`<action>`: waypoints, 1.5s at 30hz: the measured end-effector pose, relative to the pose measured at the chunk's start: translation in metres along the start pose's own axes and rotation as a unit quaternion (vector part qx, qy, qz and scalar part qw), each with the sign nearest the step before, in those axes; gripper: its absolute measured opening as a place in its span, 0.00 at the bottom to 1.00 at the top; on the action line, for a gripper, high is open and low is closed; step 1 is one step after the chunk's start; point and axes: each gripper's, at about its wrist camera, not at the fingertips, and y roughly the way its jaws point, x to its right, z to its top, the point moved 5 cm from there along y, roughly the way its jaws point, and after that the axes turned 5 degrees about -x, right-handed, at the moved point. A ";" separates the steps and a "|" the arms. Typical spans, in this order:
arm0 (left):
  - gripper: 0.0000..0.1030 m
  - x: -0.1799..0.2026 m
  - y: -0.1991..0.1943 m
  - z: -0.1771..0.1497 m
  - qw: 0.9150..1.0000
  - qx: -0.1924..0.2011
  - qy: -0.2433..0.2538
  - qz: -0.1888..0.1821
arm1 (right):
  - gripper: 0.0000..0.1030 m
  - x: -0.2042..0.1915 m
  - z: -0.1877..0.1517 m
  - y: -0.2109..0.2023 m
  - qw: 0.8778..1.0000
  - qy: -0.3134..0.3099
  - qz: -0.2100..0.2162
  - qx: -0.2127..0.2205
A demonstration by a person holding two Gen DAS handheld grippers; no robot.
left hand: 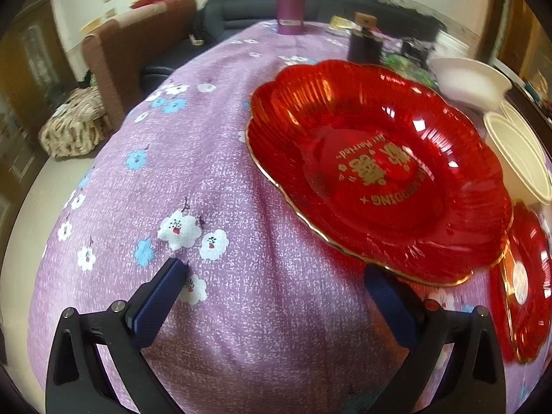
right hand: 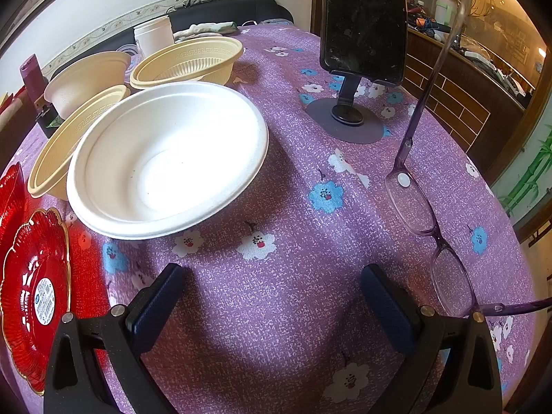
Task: Organize plates and bowls
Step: 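Move both grippers toward the two red scalloped plates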
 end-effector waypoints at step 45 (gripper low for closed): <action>1.00 -0.020 -0.087 -0.027 0.993 0.106 0.031 -0.028 | 1.00 -0.149 -0.035 -0.111 0.955 -0.258 0.033 0.145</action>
